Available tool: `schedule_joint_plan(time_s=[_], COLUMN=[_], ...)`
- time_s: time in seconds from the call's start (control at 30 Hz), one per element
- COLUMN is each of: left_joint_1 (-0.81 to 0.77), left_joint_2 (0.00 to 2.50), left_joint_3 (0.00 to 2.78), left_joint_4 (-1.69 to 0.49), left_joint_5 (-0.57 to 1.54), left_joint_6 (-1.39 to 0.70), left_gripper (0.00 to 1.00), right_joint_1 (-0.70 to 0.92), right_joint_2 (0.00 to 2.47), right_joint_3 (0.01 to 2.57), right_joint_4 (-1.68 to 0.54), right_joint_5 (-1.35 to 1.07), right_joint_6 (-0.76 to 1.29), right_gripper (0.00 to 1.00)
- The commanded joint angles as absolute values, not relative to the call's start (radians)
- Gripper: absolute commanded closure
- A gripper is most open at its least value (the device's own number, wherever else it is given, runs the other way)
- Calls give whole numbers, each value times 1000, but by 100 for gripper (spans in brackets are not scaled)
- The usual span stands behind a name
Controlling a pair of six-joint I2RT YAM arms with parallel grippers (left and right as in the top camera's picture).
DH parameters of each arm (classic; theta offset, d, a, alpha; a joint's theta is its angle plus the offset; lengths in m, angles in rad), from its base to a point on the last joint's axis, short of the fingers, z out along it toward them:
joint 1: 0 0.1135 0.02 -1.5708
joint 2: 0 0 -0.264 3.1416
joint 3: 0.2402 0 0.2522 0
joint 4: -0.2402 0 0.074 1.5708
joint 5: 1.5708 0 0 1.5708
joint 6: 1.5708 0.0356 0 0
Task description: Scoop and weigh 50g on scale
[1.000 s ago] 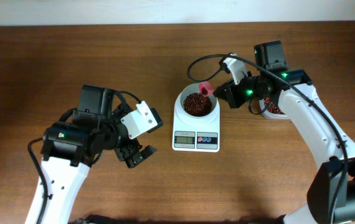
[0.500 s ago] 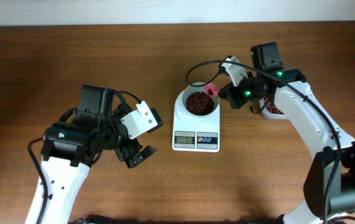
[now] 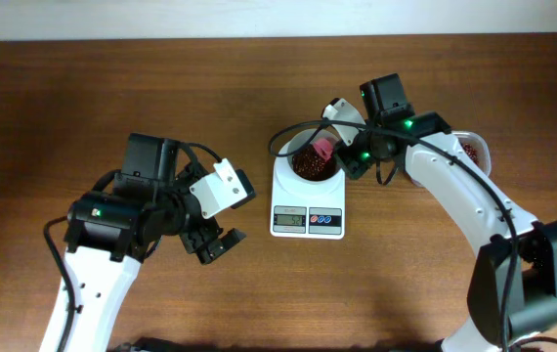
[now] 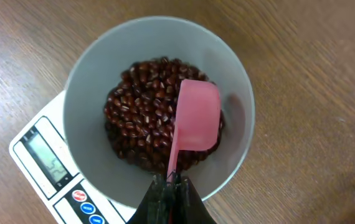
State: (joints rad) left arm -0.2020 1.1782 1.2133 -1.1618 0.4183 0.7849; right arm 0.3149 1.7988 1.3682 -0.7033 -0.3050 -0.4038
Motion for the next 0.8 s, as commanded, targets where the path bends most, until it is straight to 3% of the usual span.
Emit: schedule_joint_plan(time_s=[0.0,0.3,0.5,0.77], left_joint_1=[-198,-198,-198,-198], left_joint_2=[1179,1179,1179,1179], left_joint_3=[1211,1211,1211,1211], left_joint_4=[-1161,-1161,-1161,-1161], left_joint_5=[422,422,422,422], left_joint_6=[776,776,776,776], left_gripper=[1,1,1,1], right_joint_1=[327,316,205,77], right_joint_2=[1833,1832,1832,1832], right_joint_3=[1375,1375,1375,1375], right_joint_4=[-732,-773,-768,-771], right_joint_5=[-334,-634,-670,-1047], right_joint_6=[-415,-310,-187,-182], right_gripper=[96,96,96,96])
